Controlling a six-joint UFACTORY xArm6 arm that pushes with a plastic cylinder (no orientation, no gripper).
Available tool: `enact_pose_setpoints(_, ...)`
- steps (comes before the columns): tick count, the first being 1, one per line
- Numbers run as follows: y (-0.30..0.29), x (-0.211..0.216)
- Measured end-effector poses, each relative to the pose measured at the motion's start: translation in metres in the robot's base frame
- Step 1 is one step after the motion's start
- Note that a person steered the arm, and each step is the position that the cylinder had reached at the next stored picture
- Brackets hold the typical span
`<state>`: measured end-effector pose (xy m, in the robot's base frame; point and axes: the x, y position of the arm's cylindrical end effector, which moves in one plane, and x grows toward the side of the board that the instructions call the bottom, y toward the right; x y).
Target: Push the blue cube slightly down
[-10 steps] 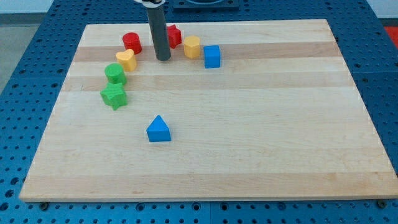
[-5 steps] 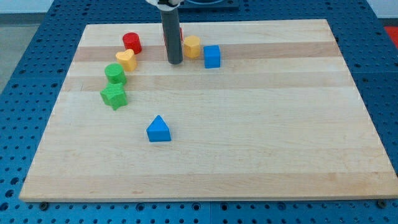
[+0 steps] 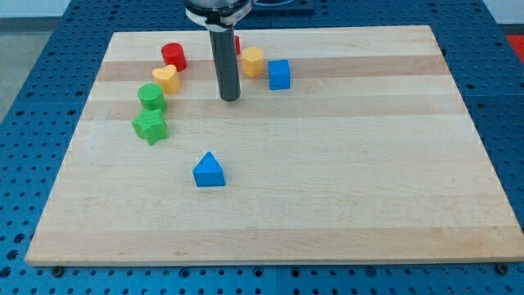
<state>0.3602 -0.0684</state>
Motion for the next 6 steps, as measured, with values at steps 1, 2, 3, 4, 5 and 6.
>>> enact_pose_setpoints(1, 0.013, 0.001)
enact_pose_setpoints(2, 0.017, -0.001)
enact_pose_setpoints(3, 0.016, -0.005)
enact_pose_setpoints(4, 0.007, -0.016)
enact_pose_setpoints(5, -0.003, -0.027)
enact_pose_setpoints(6, -0.016, -0.039)
